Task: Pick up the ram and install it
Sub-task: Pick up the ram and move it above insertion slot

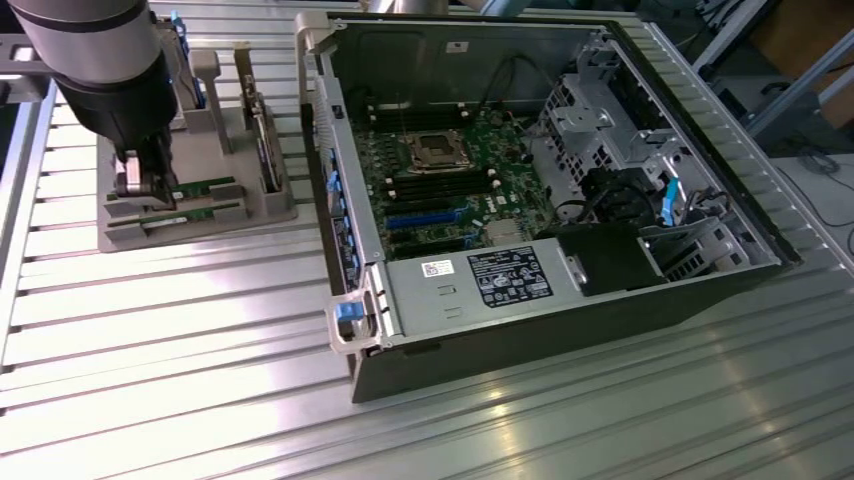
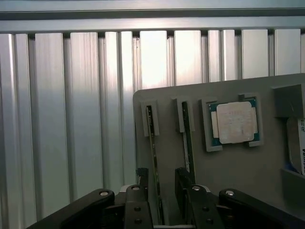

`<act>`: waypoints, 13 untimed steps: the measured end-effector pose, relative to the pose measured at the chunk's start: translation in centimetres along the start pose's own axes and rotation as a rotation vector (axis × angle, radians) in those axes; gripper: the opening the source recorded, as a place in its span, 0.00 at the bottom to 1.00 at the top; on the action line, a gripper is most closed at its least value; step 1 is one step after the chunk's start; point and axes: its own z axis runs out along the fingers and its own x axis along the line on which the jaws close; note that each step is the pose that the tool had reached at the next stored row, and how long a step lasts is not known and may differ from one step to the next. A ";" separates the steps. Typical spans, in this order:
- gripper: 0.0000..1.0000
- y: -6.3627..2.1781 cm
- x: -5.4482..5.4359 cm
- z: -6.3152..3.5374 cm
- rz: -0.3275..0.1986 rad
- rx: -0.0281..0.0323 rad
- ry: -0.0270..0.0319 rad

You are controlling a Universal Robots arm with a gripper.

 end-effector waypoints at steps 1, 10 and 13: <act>0.36 -0.01 0.0 0.18 0.000 -0.0001 0.0000; 0.36 -0.04 0.0 1.06 0.000 0.0000 0.0000; 0.36 -0.05 0.0 1.23 0.000 -0.0001 0.0000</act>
